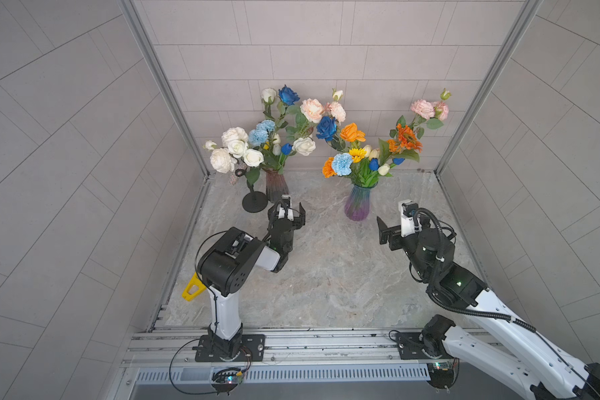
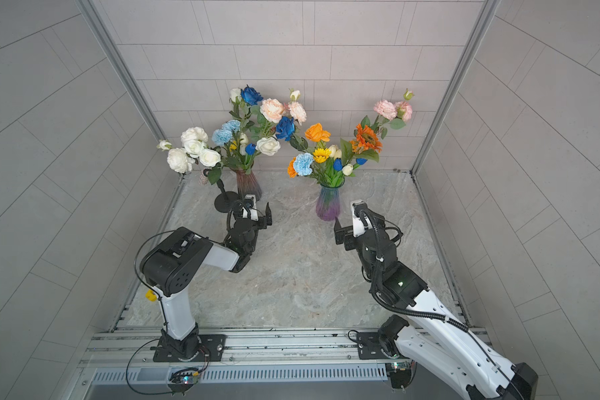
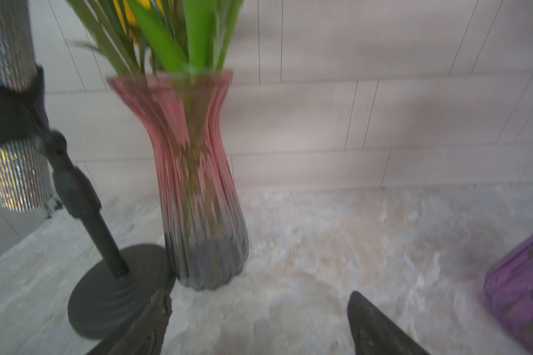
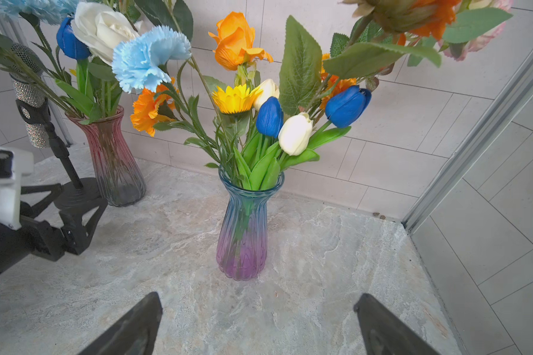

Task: Pick out blue flowers from the vase
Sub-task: Move the vase to the center of the board.

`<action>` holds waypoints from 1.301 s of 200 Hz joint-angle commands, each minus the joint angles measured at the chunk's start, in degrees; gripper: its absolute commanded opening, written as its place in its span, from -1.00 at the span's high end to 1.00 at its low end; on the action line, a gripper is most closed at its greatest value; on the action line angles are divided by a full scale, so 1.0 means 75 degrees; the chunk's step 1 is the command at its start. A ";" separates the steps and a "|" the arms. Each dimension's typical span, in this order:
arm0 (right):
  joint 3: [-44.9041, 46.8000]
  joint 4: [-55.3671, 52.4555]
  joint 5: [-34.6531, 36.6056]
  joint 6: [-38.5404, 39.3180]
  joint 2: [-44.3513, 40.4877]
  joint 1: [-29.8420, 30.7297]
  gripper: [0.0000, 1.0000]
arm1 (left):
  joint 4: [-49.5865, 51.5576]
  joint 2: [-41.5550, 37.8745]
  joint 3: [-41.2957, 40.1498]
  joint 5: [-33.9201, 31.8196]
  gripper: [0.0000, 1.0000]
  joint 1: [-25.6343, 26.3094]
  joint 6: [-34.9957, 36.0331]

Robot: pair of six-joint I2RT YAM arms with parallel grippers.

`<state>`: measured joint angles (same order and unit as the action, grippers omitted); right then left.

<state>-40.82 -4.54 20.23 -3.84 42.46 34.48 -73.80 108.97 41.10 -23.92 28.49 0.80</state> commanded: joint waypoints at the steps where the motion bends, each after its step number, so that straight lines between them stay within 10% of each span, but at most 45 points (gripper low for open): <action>1: 0.0075 0.0018 0.0151 0.0054 -0.0060 0.0032 -0.99 | -0.0613 0.0304 0.0449 -0.0175 -0.87 -0.0195 0.0257; 260: -0.0024 -0.0003 0.0396 0.0282 -0.0012 0.0023 -0.99 | -0.0320 0.2410 0.4215 -0.0065 -0.86 -0.1667 0.0738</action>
<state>-40.80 -4.54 22.15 -2.94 43.31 34.48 -75.18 126.13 70.61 -22.92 16.56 4.40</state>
